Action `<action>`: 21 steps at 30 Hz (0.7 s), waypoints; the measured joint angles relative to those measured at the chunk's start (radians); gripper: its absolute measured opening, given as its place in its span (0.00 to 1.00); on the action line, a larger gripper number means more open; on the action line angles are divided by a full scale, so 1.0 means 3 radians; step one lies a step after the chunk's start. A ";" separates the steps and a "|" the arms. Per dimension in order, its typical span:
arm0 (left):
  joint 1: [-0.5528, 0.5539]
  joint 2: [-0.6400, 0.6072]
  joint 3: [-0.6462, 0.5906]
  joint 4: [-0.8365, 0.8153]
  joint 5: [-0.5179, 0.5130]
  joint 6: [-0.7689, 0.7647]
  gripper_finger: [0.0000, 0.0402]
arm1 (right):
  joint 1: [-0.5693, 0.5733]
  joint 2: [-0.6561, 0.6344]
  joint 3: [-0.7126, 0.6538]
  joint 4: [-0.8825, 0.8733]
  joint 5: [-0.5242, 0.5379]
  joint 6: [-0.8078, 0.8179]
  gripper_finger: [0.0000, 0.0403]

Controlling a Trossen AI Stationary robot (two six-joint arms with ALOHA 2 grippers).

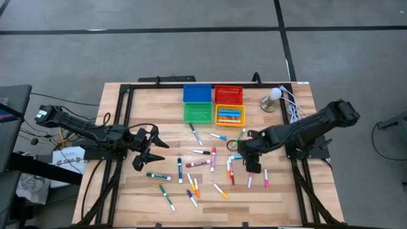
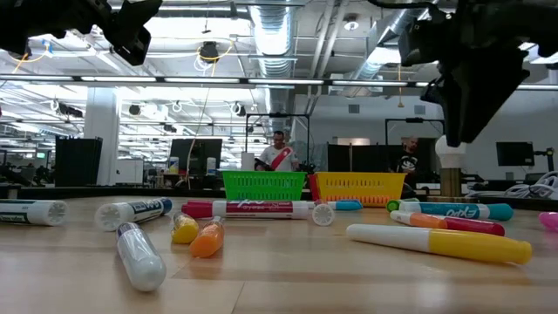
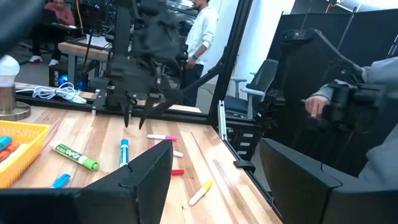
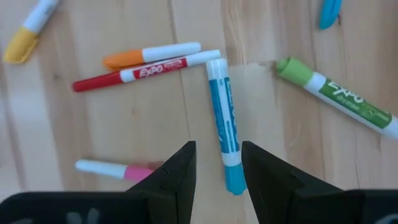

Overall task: Pick & Place Markers
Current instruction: Put the blue marker pen into the red bin

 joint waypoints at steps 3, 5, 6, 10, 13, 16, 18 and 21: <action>0.0000 0.0000 0.0000 0.0005 0.0000 0.0000 0.60 | -0.0137 -0.0075 -0.0047 0.0003 -0.0115 -0.0231 0.29; -0.0001 0.0000 0.0000 0.0011 0.0000 0.0000 0.60 | -0.0205 -0.0074 -0.0052 0.0003 -0.0124 -0.0381 0.29; -0.0001 0.0000 0.0000 0.0017 0.0000 0.0000 0.60 | -0.0231 -0.0059 -0.0052 0.0008 -0.0122 -0.0459 0.29; 0.0000 0.0000 0.0000 0.0022 0.0000 0.0000 0.60 | -0.0276 0.0087 -0.0052 0.0015 -0.0124 -0.0738 0.29; 0.0000 0.0000 0.0000 0.0023 0.0000 0.0000 0.60 | -0.0275 0.0218 -0.0053 0.0050 -0.0137 -0.0853 0.29; -0.0001 0.0000 0.0000 0.0022 0.0000 0.0000 0.60 | -0.0273 0.0316 -0.0053 0.0087 -0.0156 -0.0854 0.29; 0.0000 -0.0001 0.0000 0.0022 0.0000 0.0000 0.60 | -0.0275 0.0366 -0.0053 0.0092 -0.0168 -0.0860 0.29; 0.0000 -0.0001 0.0000 0.0022 0.0000 0.0000 0.60 | -0.0291 0.0378 -0.0053 0.0118 -0.0176 -0.0903 0.29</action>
